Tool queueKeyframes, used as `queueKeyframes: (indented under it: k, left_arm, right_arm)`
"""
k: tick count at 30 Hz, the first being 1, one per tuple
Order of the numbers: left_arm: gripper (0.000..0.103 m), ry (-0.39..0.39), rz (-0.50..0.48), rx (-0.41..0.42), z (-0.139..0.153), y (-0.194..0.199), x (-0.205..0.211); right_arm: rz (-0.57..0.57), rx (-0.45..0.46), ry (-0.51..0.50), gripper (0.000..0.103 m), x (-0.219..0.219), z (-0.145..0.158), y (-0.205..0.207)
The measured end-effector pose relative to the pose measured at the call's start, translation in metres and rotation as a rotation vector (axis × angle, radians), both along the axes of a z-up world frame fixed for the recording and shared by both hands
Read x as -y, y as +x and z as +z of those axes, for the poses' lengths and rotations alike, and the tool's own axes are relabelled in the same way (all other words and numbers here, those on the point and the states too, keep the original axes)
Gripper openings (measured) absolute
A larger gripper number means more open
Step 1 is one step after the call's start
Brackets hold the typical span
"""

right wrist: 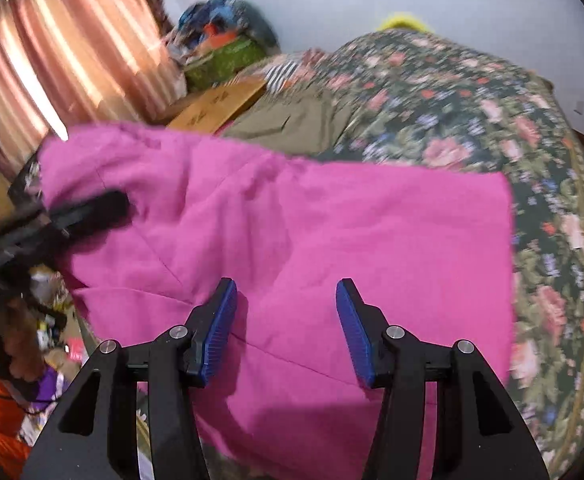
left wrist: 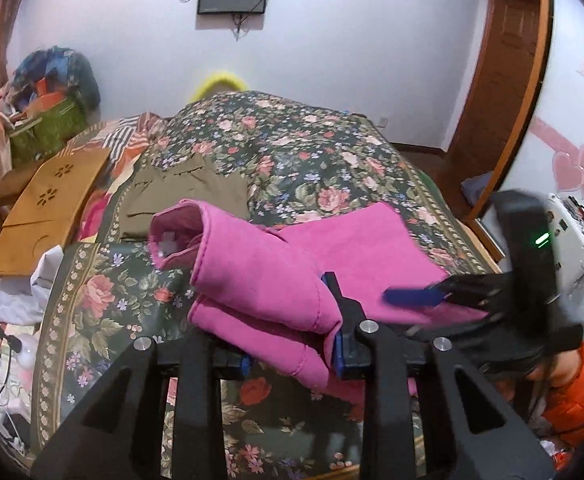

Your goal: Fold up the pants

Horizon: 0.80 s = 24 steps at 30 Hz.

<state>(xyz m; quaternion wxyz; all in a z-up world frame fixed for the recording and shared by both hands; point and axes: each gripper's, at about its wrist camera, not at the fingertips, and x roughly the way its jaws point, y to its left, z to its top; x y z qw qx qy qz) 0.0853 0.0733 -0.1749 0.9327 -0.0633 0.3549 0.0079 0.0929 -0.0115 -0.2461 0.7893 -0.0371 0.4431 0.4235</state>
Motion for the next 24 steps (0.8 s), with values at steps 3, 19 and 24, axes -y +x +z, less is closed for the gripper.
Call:
queueKeyframes:
  k: [3,19,24]
  left_arm:
    - [0.027,-0.002,-0.034,0.009,0.003,-0.001,0.007]
    - [0.025,0.059,-0.128,0.048,0.021,0.013,0.043]
    - [0.025,0.090,-0.177,0.055,0.026,0.019,0.063]
  right_arm:
    - [0.050,-0.032,-0.008,0.048,-0.010,-0.010,-0.006]
    - [-0.185,-0.048,0.032,0.048,0.098,0.001,-0.013]
    - [-0.244,-0.093,0.018,0.048,0.121,-0.015,-0.012]
